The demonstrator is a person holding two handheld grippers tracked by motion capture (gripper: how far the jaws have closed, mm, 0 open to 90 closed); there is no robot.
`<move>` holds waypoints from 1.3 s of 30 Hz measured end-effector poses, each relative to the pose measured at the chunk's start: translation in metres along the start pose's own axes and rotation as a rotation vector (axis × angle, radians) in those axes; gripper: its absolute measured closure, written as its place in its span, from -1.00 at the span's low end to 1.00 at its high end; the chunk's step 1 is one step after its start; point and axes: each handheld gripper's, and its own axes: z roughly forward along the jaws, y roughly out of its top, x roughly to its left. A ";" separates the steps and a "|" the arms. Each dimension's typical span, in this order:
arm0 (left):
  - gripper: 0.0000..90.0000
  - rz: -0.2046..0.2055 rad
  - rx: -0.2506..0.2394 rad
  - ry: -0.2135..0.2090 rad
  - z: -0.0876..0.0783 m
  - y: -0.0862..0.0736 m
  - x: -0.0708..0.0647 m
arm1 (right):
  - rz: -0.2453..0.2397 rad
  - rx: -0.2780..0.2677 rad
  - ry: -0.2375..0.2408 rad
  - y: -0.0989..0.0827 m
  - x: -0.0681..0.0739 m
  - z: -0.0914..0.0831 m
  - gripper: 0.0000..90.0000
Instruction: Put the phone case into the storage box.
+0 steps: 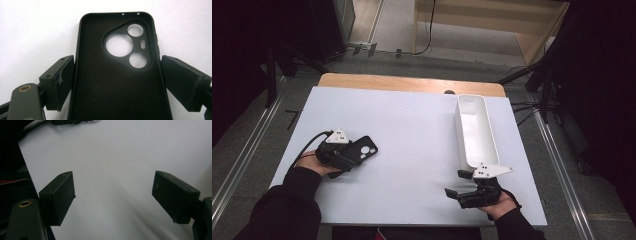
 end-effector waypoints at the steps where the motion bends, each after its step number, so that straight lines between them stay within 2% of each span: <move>1: -0.69 0.000 0.000 0.000 0.000 0.000 0.000 | 0.000 -0.001 0.000 0.000 0.000 0.000 -0.62; 7: -0.69 -0.025 -0.017 -0.013 -0.006 0.007 -0.001 | -0.004 -0.001 -0.003 0.000 -0.001 0.000 -0.62; 12: -0.69 -0.083 -0.040 -0.020 -0.015 0.012 0.000 | -0.004 0.000 -0.001 0.000 -0.001 0.000 -0.62; 13: -0.69 -0.083 -0.040 -0.020 -0.015 0.012 0.000 | -0.004 0.002 -0.001 0.000 -0.001 0.000 -0.62; 14: -0.69 -0.104 -0.047 -0.028 -0.018 0.013 0.000 | -0.004 0.001 -0.002 0.000 -0.001 0.000 -0.62; 21: -0.69 -0.143 -0.062 -0.041 -0.025 0.016 0.001 | -0.004 0.001 -0.001 0.000 -0.001 -0.001 -0.62; 34: -0.69 -0.125 -0.059 -0.053 -0.033 0.029 -0.016 | -0.003 -0.010 0.000 0.000 -0.001 -0.001 -0.62; 39: -0.69 -0.135 -0.061 -0.046 -0.033 0.033 -0.022 | -0.003 -0.014 0.001 0.001 -0.001 -0.001 -0.62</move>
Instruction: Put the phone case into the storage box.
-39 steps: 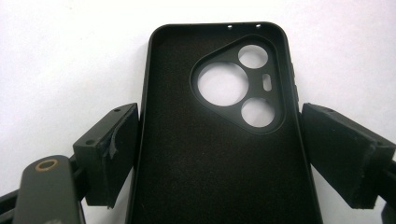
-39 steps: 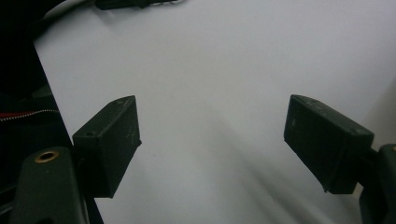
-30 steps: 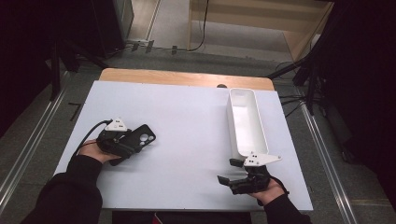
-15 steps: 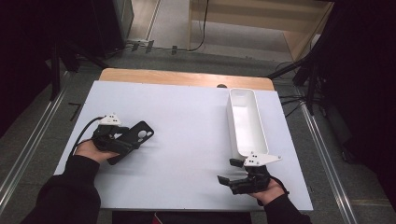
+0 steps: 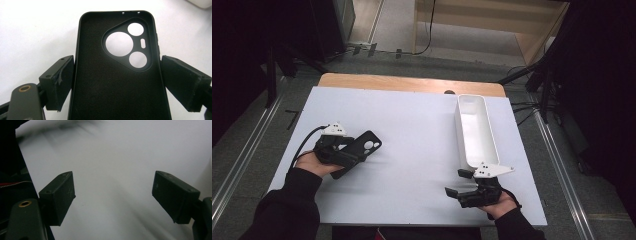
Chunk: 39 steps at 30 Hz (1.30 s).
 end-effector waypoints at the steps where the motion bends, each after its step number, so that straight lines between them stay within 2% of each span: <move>1: -0.69 -0.001 -0.005 -0.002 0.000 0.001 -0.002 | 0.002 0.000 0.002 0.000 0.000 0.000 -0.62; 9: -0.69 -0.026 -0.029 -0.003 -0.002 0.006 -0.013 | -0.023 -0.025 0.005 0.002 0.002 -0.001 -0.61; 14: -0.69 -0.030 -0.041 -0.005 -0.001 0.008 -0.021 | -0.004 -0.036 0.015 0.003 0.004 -0.002 -0.61; 17: -0.69 -0.031 -0.049 -0.007 -0.001 0.010 -0.029 | 0.001 -0.039 0.005 0.004 0.004 -0.001 -0.61; 20: -0.69 -0.028 -0.046 -0.009 0.000 0.011 -0.032 | -0.014 -0.047 -0.015 0.005 0.005 -0.001 -0.60; 27: -0.69 -0.040 -0.094 0.019 -0.001 0.013 -0.045 | -0.021 -0.042 -0.011 0.007 0.007 0.000 -0.59; 29: -0.69 -0.059 -0.111 0.021 -0.001 0.013 -0.047 | -0.012 -0.024 -0.005 0.010 0.007 -0.001 -0.50; 33: -0.69 -0.086 -0.116 0.028 -0.001 0.012 -0.050 | -0.012 0.019 0.002 0.015 0.009 -0.001 -0.48; 35: -0.69 -0.097 -0.131 0.036 -0.001 0.011 -0.051 | -0.010 0.019 -0.002 0.016 0.010 0.000 -0.49; 39: -0.69 -0.112 -0.146 0.046 -0.001 0.012 -0.053 | 0.044 0.004 0.002 0.018 0.010 0.000 -0.60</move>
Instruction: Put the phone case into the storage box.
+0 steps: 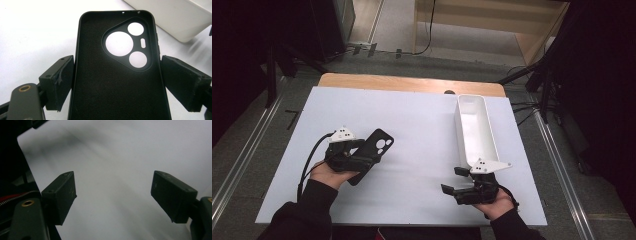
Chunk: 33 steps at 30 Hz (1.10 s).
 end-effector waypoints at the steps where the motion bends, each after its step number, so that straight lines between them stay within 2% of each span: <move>1: -0.69 0.000 0.000 0.000 0.000 0.000 0.000 | 0.000 0.000 0.000 0.000 0.000 0.000 -0.60; 2: -0.69 0.003 -0.004 0.004 0.000 0.000 0.000 | 0.022 -0.013 0.005 0.003 0.000 -0.001 -0.60; 4: -0.69 0.001 -0.024 0.020 -0.002 0.002 0.000 | 0.027 -0.018 0.014 0.005 0.000 -0.002 -0.61; 7: -0.69 -0.001 -0.037 0.034 -0.002 0.002 0.000 | 0.013 -0.017 0.007 0.006 0.001 -0.002 -0.61; 10: -0.69 -0.026 -0.074 0.051 -0.003 0.003 -0.001 | 0.026 -0.002 -0.003 0.011 0.005 0.001 -0.61; 15: -0.69 -0.038 -0.088 0.057 -0.002 0.003 -0.002 | 0.033 -0.007 -0.019 0.017 0.007 0.003 -0.60; 16: -0.69 -0.040 -0.074 0.045 0.002 0.003 -0.001 | 0.051 -0.008 -0.033 0.020 0.006 0.003 -0.59; 17: -0.69 -0.040 -0.074 0.045 0.002 0.003 -0.001 | 0.051 -0.008 -0.033 0.020 0.006 0.003 -0.59; 18: -0.69 -0.037 -0.067 0.049 0.004 0.003 -0.001 | 0.061 -0.006 -0.053 0.022 0.005 0.003 -0.59; 22: -0.69 -0.050 -0.085 0.067 0.007 0.003 0.001 | 0.067 -0.009 -0.087 0.025 0.005 0.004 -0.59; 28: -0.69 -0.071 -0.130 0.094 0.009 0.004 -0.003 | 0.085 -0.010 -0.083 0.032 0.008 0.008 -0.56; 32: -0.69 -0.095 -0.147 0.092 0.012 0.004 -0.004 | 0.100 -0.009 -0.070 0.038 0.008 0.012 -0.55; 33: -0.69 -0.103 -0.152 0.079 0.013 0.004 -0.005 | 0.100 -0.009 -0.070 0.038 0.008 0.012 -0.55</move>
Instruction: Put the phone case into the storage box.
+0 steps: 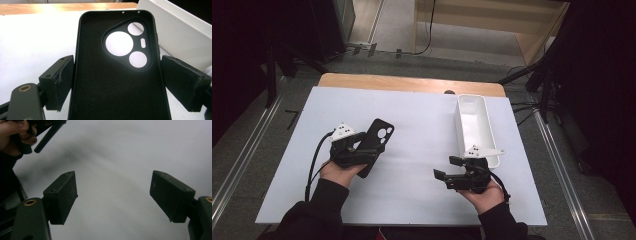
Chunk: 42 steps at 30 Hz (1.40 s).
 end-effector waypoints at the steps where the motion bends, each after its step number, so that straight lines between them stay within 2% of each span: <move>1: -0.69 -0.016 -0.003 0.001 0.002 0.000 0.000 | 0.011 0.000 -0.001 0.002 0.000 0.001 -0.55; 3: -0.69 -0.018 -0.008 0.005 0.003 -0.001 -0.001 | 0.010 -0.004 -0.003 0.003 0.000 0.002 -0.55; 7: -0.69 -0.004 -0.041 0.042 0.005 -0.002 -0.004 | 0.026 -0.024 -0.011 0.009 0.000 0.004 -0.55; 10: -0.69 -0.009 -0.058 0.053 0.005 -0.002 -0.005 | 0.021 -0.038 -0.021 0.014 0.002 0.006 -0.55; 13: -0.69 -0.008 -0.076 0.061 0.005 -0.003 -0.007 | 0.037 -0.049 -0.024 0.018 0.002 0.008 -0.55; 22: -0.69 0.001 -0.116 0.066 0.011 -0.007 -0.017 | 0.047 -0.070 -0.030 0.027 0.004 0.013 -0.55; 26: -0.69 -0.020 -0.131 0.061 0.016 -0.010 -0.020 | 0.052 -0.083 -0.025 0.032 0.007 0.014 -0.55; 34: -0.69 -0.014 -0.180 0.065 0.019 -0.016 -0.029 | 0.050 -0.092 -0.020 0.041 0.009 0.020 -0.56; 35: -0.69 -0.029 -0.191 0.051 0.021 -0.018 -0.029 | 0.062 -0.092 -0.002 0.042 0.009 0.020 -0.58; 37: -0.69 -0.040 -0.200 0.055 0.023 -0.020 -0.029 | 0.059 -0.096 0.002 0.045 0.010 0.020 -0.59; 42: -0.69 -0.035 -0.207 0.061 0.025 -0.022 -0.031 | 0.053 -0.097 0.006 0.050 0.012 0.021 -0.60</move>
